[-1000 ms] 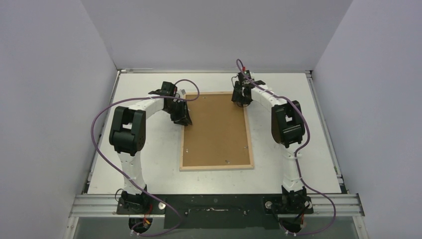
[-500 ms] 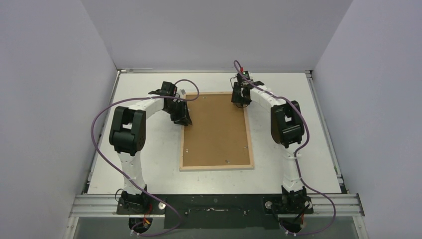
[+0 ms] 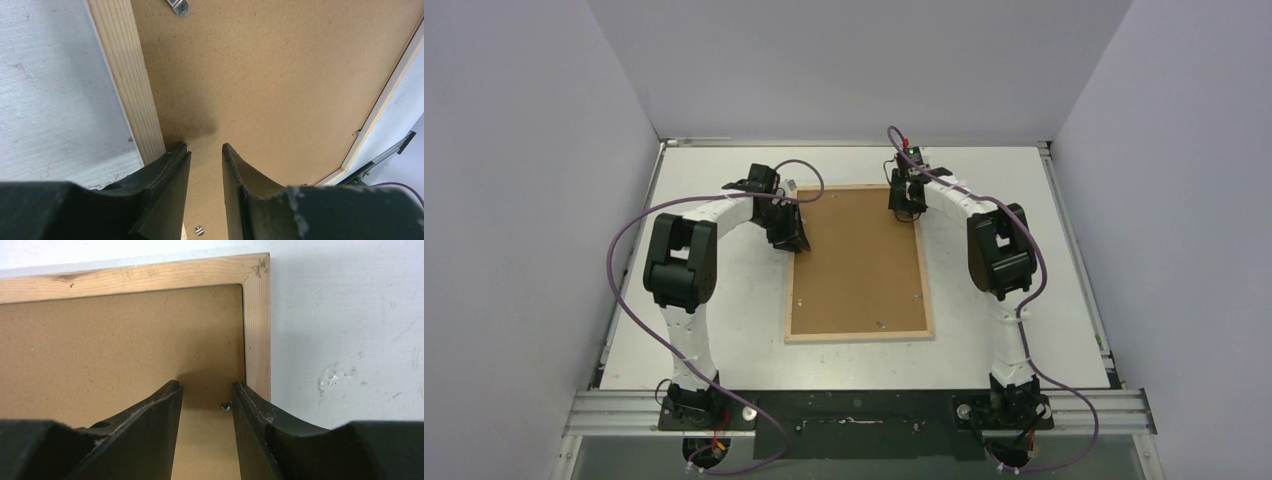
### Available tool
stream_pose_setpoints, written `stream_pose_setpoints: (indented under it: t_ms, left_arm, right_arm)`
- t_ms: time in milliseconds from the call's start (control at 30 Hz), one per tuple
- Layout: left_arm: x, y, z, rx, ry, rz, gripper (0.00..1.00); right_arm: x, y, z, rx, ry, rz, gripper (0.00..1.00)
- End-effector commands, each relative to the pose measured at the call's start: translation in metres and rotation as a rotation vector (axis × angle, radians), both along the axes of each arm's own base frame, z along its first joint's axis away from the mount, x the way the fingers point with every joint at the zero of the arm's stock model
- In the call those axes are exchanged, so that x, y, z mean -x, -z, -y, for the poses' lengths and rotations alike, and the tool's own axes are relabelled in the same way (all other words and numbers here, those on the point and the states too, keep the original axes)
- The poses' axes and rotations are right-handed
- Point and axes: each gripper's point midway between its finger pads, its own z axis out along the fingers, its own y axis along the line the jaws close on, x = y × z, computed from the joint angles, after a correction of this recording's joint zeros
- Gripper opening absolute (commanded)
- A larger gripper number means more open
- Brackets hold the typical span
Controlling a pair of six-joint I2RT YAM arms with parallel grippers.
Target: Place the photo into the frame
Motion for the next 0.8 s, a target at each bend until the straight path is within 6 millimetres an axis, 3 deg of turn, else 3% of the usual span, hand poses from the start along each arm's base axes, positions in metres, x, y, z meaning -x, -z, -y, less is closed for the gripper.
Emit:
stream_pose_setpoints:
  t_ms: [0, 200, 400, 533, 633, 767]
  left_arm:
    - [0.024, 0.021, -0.009, -0.061, 0.008, -0.099, 0.3]
    - [0.023, 0.018, -0.008, -0.056, 0.008, -0.088, 0.3]
    - [0.014, 0.011, -0.005, -0.048, 0.011, -0.064, 0.3]
    - [0.003, -0.002, -0.002, -0.032, 0.01, -0.032, 0.3]
    - [-0.003, -0.011, 0.002, -0.014, 0.007, -0.01, 0.3]
    - [-0.004, -0.013, 0.002, -0.01, 0.005, -0.004, 0.3]
  right_arm:
    - [0.028, -0.001, 0.01, 0.052, -0.008, -0.072, 0.42]
    - [0.02, -0.014, 0.006, 0.037, -0.006, -0.045, 0.42]
    - [-0.011, -0.022, 0.014, 0.063, 0.017, -0.032, 0.43]
    - [-0.025, -0.05, 0.011, 0.015, 0.011, 0.023, 0.45]
    - [-0.016, -0.054, 0.001, -0.017, -0.027, 0.001, 0.46]
    - [0.013, -0.042, -0.016, -0.045, -0.096, -0.065, 0.46]
